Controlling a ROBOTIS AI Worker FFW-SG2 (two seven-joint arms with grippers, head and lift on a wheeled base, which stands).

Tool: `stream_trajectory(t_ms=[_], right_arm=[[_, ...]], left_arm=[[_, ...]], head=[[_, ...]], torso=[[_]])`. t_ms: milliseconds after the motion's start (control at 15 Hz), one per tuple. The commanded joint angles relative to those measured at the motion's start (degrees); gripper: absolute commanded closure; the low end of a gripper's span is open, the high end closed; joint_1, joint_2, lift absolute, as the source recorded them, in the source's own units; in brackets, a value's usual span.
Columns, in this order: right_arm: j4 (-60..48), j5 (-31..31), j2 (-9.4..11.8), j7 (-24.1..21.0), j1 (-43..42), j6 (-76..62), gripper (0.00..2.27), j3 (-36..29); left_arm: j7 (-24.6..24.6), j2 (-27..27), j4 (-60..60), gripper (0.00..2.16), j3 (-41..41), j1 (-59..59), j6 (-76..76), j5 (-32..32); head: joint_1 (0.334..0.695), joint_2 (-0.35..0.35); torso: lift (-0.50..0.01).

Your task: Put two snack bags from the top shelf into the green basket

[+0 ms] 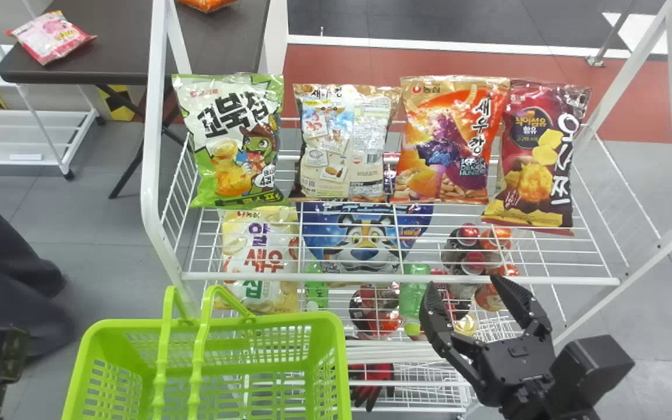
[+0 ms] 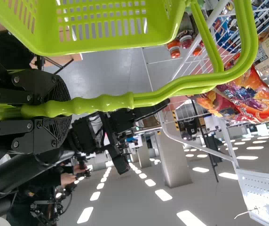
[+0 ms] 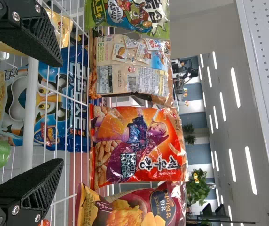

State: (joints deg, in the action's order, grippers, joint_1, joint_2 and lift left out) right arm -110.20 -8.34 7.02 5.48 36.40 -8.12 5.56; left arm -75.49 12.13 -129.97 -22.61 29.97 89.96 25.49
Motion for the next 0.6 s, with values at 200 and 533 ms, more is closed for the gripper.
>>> stream_trajectory(t_ms=[200,533], right_arm=[[0.07,-0.01,-0.17,-0.03,-0.80,0.70,0.08,0.51],[0.07,-0.01,-0.25,-0.03,-1.33,1.05,0.08,0.59]], left_arm=[[-0.01,0.00,0.07,2.15,0.02,0.00,0.07,0.00],[-0.01,-0.09,0.07,2.15,0.11,0.00,0.07,0.00]], head=[[0.695,-0.037],[0.695,-0.031]], torso=[[-0.001],[-0.001]])
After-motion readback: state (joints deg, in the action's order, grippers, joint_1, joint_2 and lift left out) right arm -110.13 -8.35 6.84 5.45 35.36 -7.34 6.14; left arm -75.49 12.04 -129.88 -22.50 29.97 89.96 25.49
